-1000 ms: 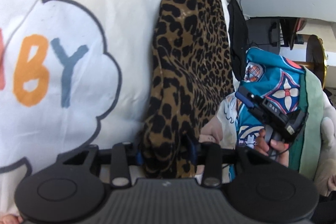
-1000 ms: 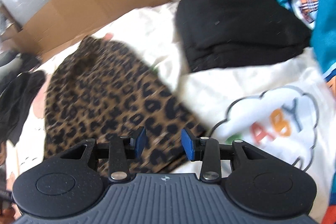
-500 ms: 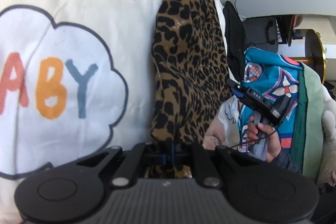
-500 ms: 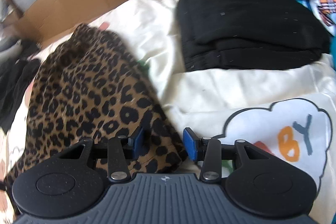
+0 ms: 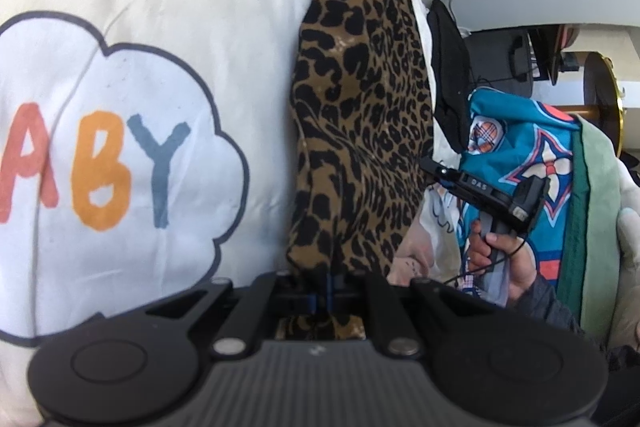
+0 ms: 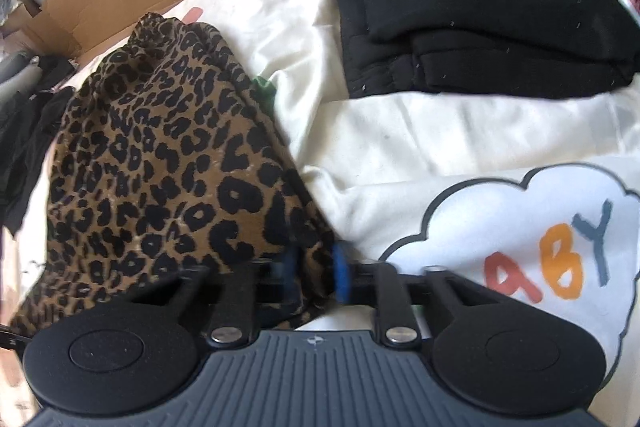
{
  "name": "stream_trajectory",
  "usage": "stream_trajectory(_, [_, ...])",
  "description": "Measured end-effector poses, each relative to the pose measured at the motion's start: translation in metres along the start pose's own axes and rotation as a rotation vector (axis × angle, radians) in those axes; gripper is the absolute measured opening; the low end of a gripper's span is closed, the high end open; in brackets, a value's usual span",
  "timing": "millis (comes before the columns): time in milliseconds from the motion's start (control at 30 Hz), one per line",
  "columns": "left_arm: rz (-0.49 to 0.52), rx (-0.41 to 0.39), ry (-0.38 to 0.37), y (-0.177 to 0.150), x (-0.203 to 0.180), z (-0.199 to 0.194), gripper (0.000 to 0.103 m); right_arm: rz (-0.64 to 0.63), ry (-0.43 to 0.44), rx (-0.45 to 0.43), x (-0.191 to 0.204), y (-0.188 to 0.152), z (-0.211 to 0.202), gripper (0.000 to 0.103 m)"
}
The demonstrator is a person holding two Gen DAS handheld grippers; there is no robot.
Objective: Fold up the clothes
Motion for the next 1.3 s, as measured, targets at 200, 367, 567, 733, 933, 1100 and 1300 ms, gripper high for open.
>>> stream_trajectory(200, [0.012,-0.02,-0.014,0.002,-0.008,-0.013,0.005,0.06,0.047,0.007,0.006,-0.002,-0.022,0.006])
stream_trajectory(367, [0.026,-0.042,-0.019,0.003,-0.015,-0.033,0.004,0.132,0.115,0.048,0.016,-0.011,-0.04,0.005])
stream_trajectory(567, [0.044,-0.07,0.009,0.004,-0.017,-0.071,0.004,0.166,0.179,0.159,0.03,-0.025,-0.042,0.004])
stream_trajectory(733, [0.063,-0.073,0.037,0.005,-0.012,-0.1,0.004,0.113,0.24,0.241,0.043,-0.038,-0.043,0.004])
stream_trajectory(933, [0.101,-0.037,0.08,0.013,-0.008,-0.115,0.004,0.101,0.284,0.306,0.053,-0.042,-0.045,0.004])
stream_trajectory(1100, [0.12,-0.011,0.094,0.016,-0.009,-0.127,0.004,0.108,0.31,0.344,0.053,-0.042,-0.05,0.004])
stream_trajectory(1300, [0.073,0.017,0.152,0.012,0.02,-0.122,0.004,0.085,0.264,0.346,0.049,-0.042,-0.041,0.004])
Point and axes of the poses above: each gripper's, at about its wrist camera, not at the fingertips, and z roughly the way its jaws point, x to its left, y to its top, the point moved 1 cm from there along z, roughly the way its jaws point, and after that the axes turned 2 degrees about z, right-handed, at the moved point
